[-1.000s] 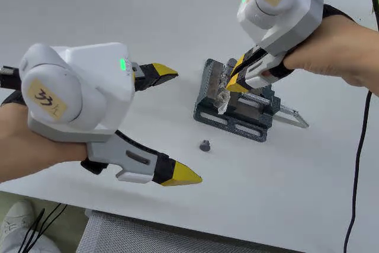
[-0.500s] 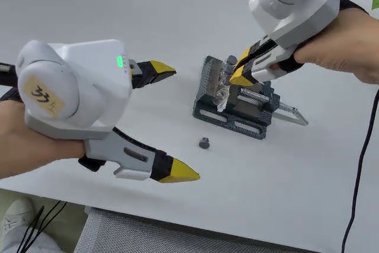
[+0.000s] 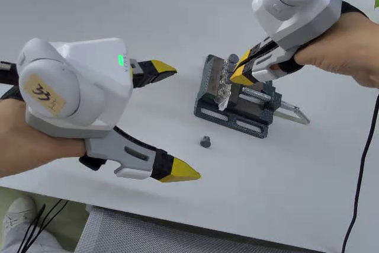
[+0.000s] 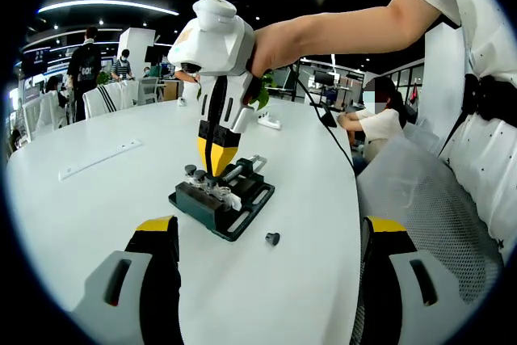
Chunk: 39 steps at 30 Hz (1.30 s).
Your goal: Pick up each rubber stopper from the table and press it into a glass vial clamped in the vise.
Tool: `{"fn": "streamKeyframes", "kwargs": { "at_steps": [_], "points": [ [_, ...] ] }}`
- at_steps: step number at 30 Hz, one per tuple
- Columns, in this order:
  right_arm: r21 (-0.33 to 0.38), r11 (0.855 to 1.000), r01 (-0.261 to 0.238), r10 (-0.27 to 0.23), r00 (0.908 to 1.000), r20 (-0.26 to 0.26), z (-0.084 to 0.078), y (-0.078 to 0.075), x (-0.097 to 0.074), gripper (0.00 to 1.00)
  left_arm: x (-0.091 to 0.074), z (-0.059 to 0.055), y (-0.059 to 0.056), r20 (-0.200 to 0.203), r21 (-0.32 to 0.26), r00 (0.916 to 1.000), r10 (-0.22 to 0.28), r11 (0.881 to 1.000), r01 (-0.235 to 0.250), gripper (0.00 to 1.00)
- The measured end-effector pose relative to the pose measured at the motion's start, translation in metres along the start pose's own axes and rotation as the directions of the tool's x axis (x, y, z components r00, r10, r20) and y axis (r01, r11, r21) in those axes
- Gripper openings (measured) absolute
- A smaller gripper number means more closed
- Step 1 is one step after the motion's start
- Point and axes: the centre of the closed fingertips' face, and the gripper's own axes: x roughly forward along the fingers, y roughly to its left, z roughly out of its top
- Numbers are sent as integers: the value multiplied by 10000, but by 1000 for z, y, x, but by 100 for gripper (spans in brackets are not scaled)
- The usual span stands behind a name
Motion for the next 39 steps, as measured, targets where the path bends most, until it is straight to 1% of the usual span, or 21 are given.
{"fn": "streamKeyframes", "kwargs": {
  "at_steps": [6,9,14,33,36,38,39],
  "points": [
    [-48,10000,-26,26,10000,-48,0,0,2,1,0,-1,0,7,-33,10000,7,10000,-7,94],
    [-185,9998,91,-93,9999,-107,-1,-2,2,0,0,-1,0,9,-51,10000,-1,10000,1,94],
    [-162,9999,24,-26,9999,-137,0,-4,3,0,0,-1,0,7,-68,10000,-3,10000,3,93],
    [-881,9956,314,-349,9986,-388,-1,-6,6,0,2,1,0,75,-77,10000,-56,10000,56,93],
    [-841,9959,323,-359,9985,-420,-1,-8,7,0,2,1,1,101,-94,9999,-46,9999,47,93],
    [-488,9985,236,-254,9990,-368,-1,-8,6,0,3,1,2,93,-86,9999,-40,10000,41,93],
    [-445,9987,232,-247,9991,-349,-1,-9,7,0,3,1,2,111,-93,9999,-40,9999,41,93]
  ]
}}
